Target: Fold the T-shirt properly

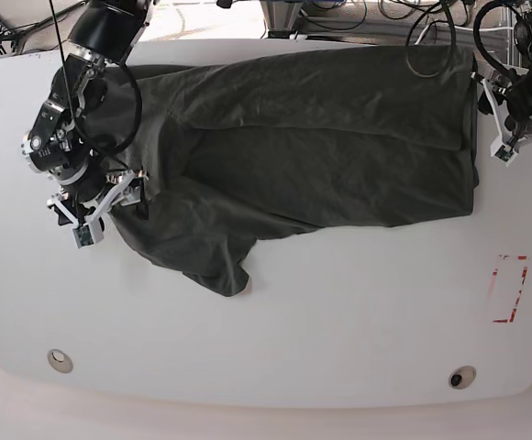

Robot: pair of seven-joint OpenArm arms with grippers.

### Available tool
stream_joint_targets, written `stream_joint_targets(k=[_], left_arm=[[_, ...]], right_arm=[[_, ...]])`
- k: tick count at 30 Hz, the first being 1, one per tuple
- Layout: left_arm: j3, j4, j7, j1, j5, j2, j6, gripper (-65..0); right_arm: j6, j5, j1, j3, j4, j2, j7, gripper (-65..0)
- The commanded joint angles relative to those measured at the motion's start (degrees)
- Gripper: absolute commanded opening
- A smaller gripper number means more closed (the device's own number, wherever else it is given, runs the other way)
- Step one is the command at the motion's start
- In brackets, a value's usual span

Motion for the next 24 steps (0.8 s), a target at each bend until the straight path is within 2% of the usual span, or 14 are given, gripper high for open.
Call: stream_joint_targets(k=[1, 12, 20, 24], left_arm=[[-0.3, 0.7, -0.3, -1.3, -0.1, -1.1, -0.1, -34.4], [-0.6, 0.9, -0.2, -4.1, -0.1, -1.1, -0.1, -34.4], [-0.9, 1.2, -0.2, -5.0, -0.4, -1.3, -0.1, -34.4], [-3.5, 1.2, -0.2, -5.1, -0.4, -1.1, -0.1, -34.4]], right_arm=[[0.1, -1.1, 4.5, -0.2, -4.0, 1.2, 1.9, -17.3], [0.1, -7.1, 17.0, -1.8, -27.5, 2.1, 11.7, -18.4], [0.1, -10.9, 19.9, -2.0, -39.2, 2.4, 20.9, -18.4], [0.1, -13.3, 20.1, -2.0, -43.2, 3.0, 25.0, -18.4]])
